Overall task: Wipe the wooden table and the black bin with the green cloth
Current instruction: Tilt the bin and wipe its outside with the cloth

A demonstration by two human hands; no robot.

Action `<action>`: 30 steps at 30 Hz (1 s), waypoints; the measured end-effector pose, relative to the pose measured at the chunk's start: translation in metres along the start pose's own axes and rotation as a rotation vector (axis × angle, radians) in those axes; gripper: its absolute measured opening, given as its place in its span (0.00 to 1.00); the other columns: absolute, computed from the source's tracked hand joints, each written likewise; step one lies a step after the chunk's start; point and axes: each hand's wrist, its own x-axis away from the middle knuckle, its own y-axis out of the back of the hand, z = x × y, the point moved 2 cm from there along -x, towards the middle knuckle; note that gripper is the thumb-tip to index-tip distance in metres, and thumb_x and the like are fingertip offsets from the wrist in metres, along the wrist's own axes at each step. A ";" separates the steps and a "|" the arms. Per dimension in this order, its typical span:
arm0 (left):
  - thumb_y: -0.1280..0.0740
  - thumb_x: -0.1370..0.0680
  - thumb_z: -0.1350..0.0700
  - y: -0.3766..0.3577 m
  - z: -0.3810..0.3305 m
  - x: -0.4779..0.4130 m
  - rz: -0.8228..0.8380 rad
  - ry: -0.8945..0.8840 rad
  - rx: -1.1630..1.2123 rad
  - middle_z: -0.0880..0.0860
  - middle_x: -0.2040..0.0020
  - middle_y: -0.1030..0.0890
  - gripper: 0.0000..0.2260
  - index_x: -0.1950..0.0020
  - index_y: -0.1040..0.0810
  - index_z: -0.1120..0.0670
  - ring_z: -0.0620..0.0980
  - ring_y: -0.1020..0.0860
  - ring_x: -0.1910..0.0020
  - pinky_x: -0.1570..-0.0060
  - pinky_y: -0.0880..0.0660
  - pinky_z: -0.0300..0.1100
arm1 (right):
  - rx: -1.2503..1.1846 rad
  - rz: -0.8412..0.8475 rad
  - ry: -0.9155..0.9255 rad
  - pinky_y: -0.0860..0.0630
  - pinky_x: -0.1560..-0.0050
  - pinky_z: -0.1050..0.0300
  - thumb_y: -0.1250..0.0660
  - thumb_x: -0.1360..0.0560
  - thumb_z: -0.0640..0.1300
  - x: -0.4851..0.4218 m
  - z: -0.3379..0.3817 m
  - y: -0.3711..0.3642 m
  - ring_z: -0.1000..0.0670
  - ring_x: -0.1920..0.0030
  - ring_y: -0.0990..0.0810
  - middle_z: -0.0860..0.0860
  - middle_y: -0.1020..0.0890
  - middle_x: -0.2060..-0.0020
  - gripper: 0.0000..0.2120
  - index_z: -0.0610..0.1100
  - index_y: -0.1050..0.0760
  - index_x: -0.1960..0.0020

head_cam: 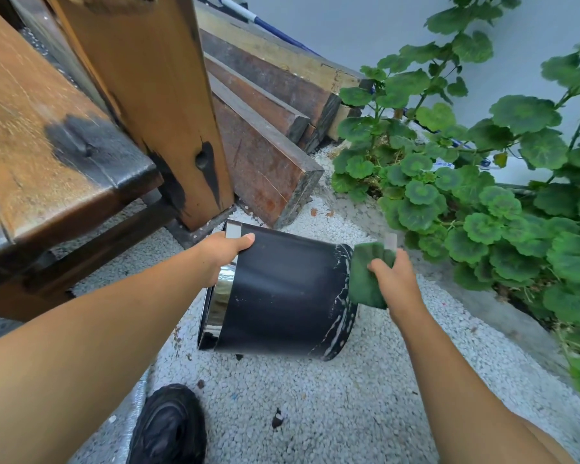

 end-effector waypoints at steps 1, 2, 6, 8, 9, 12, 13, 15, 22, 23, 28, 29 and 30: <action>0.25 0.47 0.30 0.001 0.002 -0.004 -0.006 -0.006 0.007 0.51 0.29 0.27 0.54 0.26 0.32 0.53 0.56 0.28 0.31 0.32 0.33 0.60 | 0.034 0.025 0.008 0.22 0.58 0.51 0.35 0.23 0.38 -0.005 0.008 0.004 0.46 0.54 0.21 0.42 0.22 0.48 0.12 0.44 0.30 0.42; 0.25 0.48 0.31 0.000 0.000 -0.001 -0.017 -0.011 0.013 0.51 0.30 0.26 0.54 0.26 0.32 0.54 0.56 0.27 0.32 0.32 0.32 0.60 | 0.076 0.046 0.036 0.22 0.59 0.51 0.34 0.24 0.37 -0.010 0.016 0.007 0.46 0.55 0.21 0.42 0.21 0.49 0.12 0.44 0.30 0.42; 0.24 0.47 0.30 0.002 0.010 -0.018 -0.037 -0.020 0.036 0.51 0.34 0.22 0.51 0.29 0.29 0.53 0.56 0.23 0.37 0.35 0.28 0.58 | 0.431 -0.026 0.272 0.30 0.64 0.55 0.32 0.25 0.36 -0.027 0.041 0.006 0.42 0.54 0.21 0.46 0.21 0.55 0.08 0.40 0.23 0.47; 0.24 0.53 0.26 0.006 0.020 -0.030 -0.067 -0.025 0.043 0.50 0.34 0.22 0.57 0.29 0.29 0.52 0.56 0.22 0.37 0.37 0.27 0.57 | 0.597 -0.157 0.397 0.27 0.53 0.53 0.33 0.25 0.35 -0.032 0.045 -0.002 0.41 0.48 0.24 0.46 0.26 0.51 0.15 0.40 0.22 0.38; 0.24 0.54 0.25 0.007 0.023 -0.035 -0.072 -0.027 0.051 0.49 0.33 0.23 0.59 0.28 0.30 0.51 0.55 0.23 0.36 0.36 0.27 0.57 | 0.619 -0.199 0.464 0.26 0.46 0.50 0.33 0.25 0.34 -0.033 0.045 -0.007 0.42 0.46 0.26 0.46 0.27 0.49 0.20 0.41 0.23 0.34; 0.26 0.49 0.27 0.006 0.020 -0.026 -0.069 -0.035 0.031 0.49 0.32 0.24 0.55 0.27 0.31 0.51 0.55 0.24 0.35 0.34 0.29 0.56 | 0.639 -0.149 0.591 0.25 0.38 0.45 0.31 0.26 0.31 -0.032 0.024 -0.026 0.44 0.41 0.27 0.47 0.26 0.43 0.23 0.47 0.23 0.33; 0.26 0.49 0.26 0.005 0.019 -0.025 -0.070 -0.042 0.028 0.49 0.32 0.24 0.55 0.27 0.31 0.52 0.55 0.24 0.36 0.34 0.29 0.56 | 0.675 -0.103 0.603 0.26 0.35 0.43 0.31 0.26 0.32 -0.031 0.015 -0.033 0.43 0.37 0.27 0.46 0.25 0.38 0.24 0.49 0.23 0.33; 0.26 0.52 0.24 0.007 0.025 -0.033 -0.074 -0.046 0.031 0.49 0.32 0.23 0.59 0.27 0.31 0.51 0.55 0.23 0.36 0.35 0.29 0.57 | 0.724 -0.027 0.626 0.30 0.31 0.41 0.32 0.26 0.32 -0.025 -0.001 -0.042 0.40 0.31 0.28 0.45 0.25 0.31 0.26 0.50 0.24 0.32; 0.28 0.41 0.31 -0.004 0.011 -0.006 -0.048 -0.088 -0.005 0.50 0.41 0.18 0.38 0.38 0.21 0.52 0.53 0.20 0.42 0.35 0.28 0.57 | 0.818 -0.049 0.623 0.33 0.29 0.40 0.31 0.28 0.35 -0.015 -0.009 -0.042 0.47 0.35 0.24 0.52 0.18 0.40 0.26 0.48 0.25 0.31; 0.28 0.40 0.31 -0.006 0.009 -0.006 -0.051 -0.103 -0.006 0.50 0.42 0.17 0.37 0.39 0.21 0.52 0.53 0.20 0.42 0.35 0.28 0.57 | 0.820 -0.055 0.608 0.37 0.26 0.37 0.30 0.27 0.35 -0.014 -0.010 -0.043 0.47 0.34 0.24 0.52 0.18 0.39 0.26 0.48 0.24 0.31; 0.29 0.34 0.33 -0.011 0.006 -0.010 -0.062 -0.132 -0.025 0.50 0.41 0.18 0.32 0.38 0.21 0.54 0.53 0.20 0.41 0.36 0.27 0.52 | 0.729 -0.050 0.649 0.27 0.31 0.47 0.30 0.28 0.32 -0.007 -0.017 -0.038 0.44 0.35 0.24 0.47 0.18 0.37 0.25 0.42 0.23 0.31; 0.29 0.29 0.36 -0.010 0.007 -0.012 -0.054 -0.140 -0.029 0.51 0.41 0.17 0.28 0.39 0.20 0.55 0.53 0.20 0.42 0.38 0.27 0.51 | 0.722 -0.057 0.653 0.26 0.32 0.48 0.29 0.28 0.31 -0.003 -0.019 -0.036 0.44 0.35 0.24 0.46 0.18 0.37 0.25 0.41 0.22 0.32; 0.30 0.28 0.37 -0.010 0.007 -0.012 -0.049 -0.148 -0.029 0.51 0.41 0.17 0.26 0.39 0.20 0.55 0.52 0.20 0.42 0.37 0.27 0.51 | 0.717 -0.069 0.656 0.26 0.32 0.48 0.28 0.29 0.31 0.000 -0.021 -0.035 0.44 0.35 0.23 0.46 0.18 0.37 0.25 0.41 0.22 0.32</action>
